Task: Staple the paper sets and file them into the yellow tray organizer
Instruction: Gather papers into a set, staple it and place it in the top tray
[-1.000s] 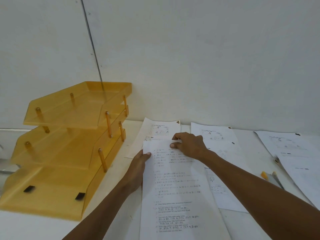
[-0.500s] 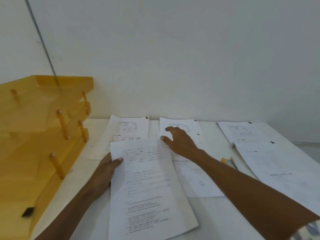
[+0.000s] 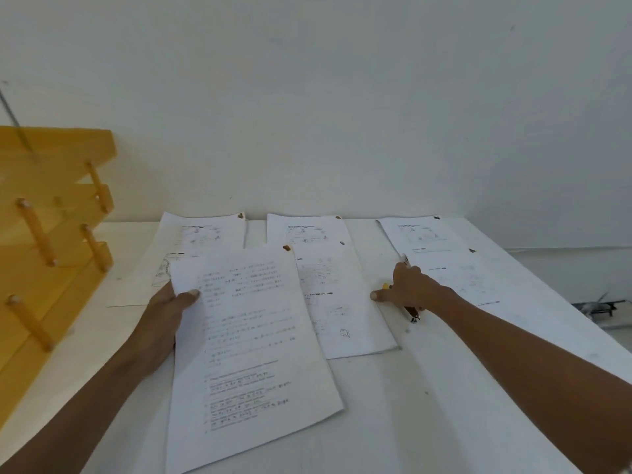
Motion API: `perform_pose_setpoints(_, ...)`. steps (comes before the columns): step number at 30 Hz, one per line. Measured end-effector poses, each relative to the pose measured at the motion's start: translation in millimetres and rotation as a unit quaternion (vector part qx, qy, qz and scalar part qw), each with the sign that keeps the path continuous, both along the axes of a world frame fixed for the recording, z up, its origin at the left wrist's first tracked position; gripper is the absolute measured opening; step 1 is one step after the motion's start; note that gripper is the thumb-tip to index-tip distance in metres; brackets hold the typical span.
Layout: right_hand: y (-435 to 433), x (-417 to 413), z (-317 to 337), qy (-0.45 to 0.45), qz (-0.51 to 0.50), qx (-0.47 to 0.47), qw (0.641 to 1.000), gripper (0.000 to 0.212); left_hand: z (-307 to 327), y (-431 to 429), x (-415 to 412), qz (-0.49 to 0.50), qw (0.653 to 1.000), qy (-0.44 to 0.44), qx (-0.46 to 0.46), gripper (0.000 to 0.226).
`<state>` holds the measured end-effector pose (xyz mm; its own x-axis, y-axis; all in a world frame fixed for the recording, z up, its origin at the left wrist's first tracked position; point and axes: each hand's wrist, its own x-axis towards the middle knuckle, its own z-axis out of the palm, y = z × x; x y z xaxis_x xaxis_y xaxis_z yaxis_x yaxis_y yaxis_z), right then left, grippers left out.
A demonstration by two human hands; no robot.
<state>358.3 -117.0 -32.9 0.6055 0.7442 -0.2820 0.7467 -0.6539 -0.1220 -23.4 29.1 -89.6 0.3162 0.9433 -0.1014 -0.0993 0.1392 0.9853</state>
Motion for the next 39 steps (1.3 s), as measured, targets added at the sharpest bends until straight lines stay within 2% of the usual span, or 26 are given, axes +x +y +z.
perform_pose_setpoints(1,-1.1,0.7,-2.0,0.009,0.011,0.000,1.000,0.070,-0.2,-0.2,4.6,-0.001,1.000,-0.001,-0.001,0.033)
perform_pose_setpoints(3,-2.4,3.9,-5.3,0.015,0.027,0.043,0.999,0.029,0.9,-2.4,11.6,-0.005,1.000,0.000,0.004,0.029)
perform_pose_setpoints(4,-1.9,4.1,-6.2,0.021,0.025,0.072,0.997,0.024,1.2,-3.1,13.5,-0.007,1.000,0.001,0.006,0.029)
perform_pose_setpoints(7,5.9,-4.0,1.9,0.029,0.018,0.153,0.988,0.021,1.2,-5.1,14.4,-0.011,1.000,0.009,0.014,0.032)
perform_pose_setpoints(9,15.7,-18.4,14.5,0.074,0.003,0.200,0.977,0.032,0.6,-7.0,13.7,-0.016,0.999,0.011,0.026,0.035)
perform_pose_setpoints(11,29.3,-41.7,29.6,0.125,0.007,0.260,0.957,0.038,0.7,-9.3,12.4,-0.013,0.999,0.016,0.038,0.036)
perform_pose_setpoints(13,43.3,-64.3,43.6,0.168,0.037,0.340,0.925,0.029,-0.1,-10.5,12.8,-0.014,0.999,0.014,0.044,0.037)
perform_pose_setpoints(16,66.0,-105.2,66.3,0.328,0.032,0.405,0.852,0.027,-2.7,-10.7,8.8,-0.022,0.999,0.006,0.048,0.039)
perform_pose_setpoints(18,77.7,-129.9,78.9,0.469,0.007,0.365,0.804,0.027,-3.2,-11.2,6.1,-0.026,0.999,0.001,0.047,0.040)
perform_pose_setpoints(19,80.3,-138.8,83.0,0.505,0.010,0.331,0.797,0.028,-3.3,-12.1,7.8,-0.029,0.998,0.000,0.048,0.040)
perform_pose_setpoints(21,91.9,-156.3,84.6,0.512,0.051,0.284,0.809,0.033,-2.1,-12.2,6.9,-0.031,0.998,-0.002,0.048,0.038)
perform_pose_setpoints(23,101.4,-169.1,83.8,0.450,0.111,0.258,0.847,0.040,-1.8,-11.7,7.3,-0.040,0.998,-0.005,0.048,0.037)
perform_pose_setpoints(25,110.4,-179.4,83.3,0.388,0.160,0.235,0.877,0.037,-2.1,-10.2,5.6,-0.047,0.998,-0.010,0.043,0.037)
perform_pose_setpoints(29,123.1,-188.9,80.3,0.367,0.214,0.221,0.878,0.026,-5.6,-8.0,6.2,-0.051,0.998,-0.016,0.032,0.037)
perform_pose_setpoints(32,129.6,-191.4,74.2,0.371,0.222,0.245,0.868,0.034,-6.8,-6.0,5.5,-0.050,0.998,-0.018,0.026,0.036)
perform_pose_setpoints(35,132.9,-196.7,68.3,0.484,0.181,0.276,0.811,0.028,-7.7,-4.8,4.0,-0.053,0.998,-0.020,0.022,0.034)
perform_pose_setpoints(39,136.3,-205.4,62.0,0.689,0.065,0.298,0.657,0.013,-8.9,-4.2,3.2,-0.063,0.998,-0.020,0.024,0.035)
